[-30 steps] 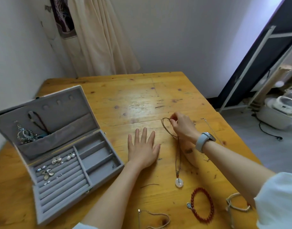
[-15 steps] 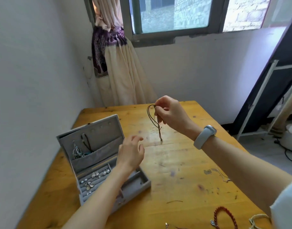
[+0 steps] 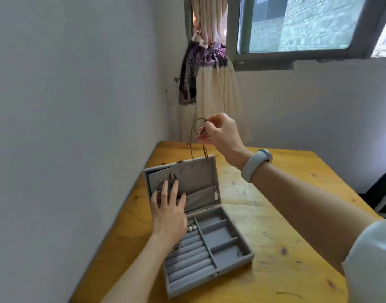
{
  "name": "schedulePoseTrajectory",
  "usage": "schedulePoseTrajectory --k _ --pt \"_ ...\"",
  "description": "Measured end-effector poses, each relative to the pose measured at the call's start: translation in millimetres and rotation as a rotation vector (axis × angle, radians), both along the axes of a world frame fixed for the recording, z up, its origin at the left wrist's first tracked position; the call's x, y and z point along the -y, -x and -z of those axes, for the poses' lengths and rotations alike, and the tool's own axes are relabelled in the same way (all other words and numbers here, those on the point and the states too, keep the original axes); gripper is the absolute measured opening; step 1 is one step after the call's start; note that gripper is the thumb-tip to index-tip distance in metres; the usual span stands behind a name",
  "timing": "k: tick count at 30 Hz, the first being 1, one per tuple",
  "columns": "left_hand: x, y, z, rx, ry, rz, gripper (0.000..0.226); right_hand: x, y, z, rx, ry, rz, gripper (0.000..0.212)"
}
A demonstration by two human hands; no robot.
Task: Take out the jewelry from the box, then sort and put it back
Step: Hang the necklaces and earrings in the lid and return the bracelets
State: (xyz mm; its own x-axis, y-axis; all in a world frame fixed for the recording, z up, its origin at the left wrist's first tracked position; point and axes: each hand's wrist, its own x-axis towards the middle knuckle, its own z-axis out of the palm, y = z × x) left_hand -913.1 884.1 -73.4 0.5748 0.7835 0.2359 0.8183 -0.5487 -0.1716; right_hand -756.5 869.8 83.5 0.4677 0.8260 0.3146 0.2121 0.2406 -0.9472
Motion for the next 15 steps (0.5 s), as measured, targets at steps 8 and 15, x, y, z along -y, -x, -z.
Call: schedulePoseTrajectory --k 8,15 --pt "0 3 7 0.179 0.010 0.080 0.034 -12 22 -6 -0.045 -0.043 -0.075 0.015" --pt "-2 2 7 0.288 0.033 0.087 0.021 -13 21 17 0.128 0.071 -0.092 0.009"
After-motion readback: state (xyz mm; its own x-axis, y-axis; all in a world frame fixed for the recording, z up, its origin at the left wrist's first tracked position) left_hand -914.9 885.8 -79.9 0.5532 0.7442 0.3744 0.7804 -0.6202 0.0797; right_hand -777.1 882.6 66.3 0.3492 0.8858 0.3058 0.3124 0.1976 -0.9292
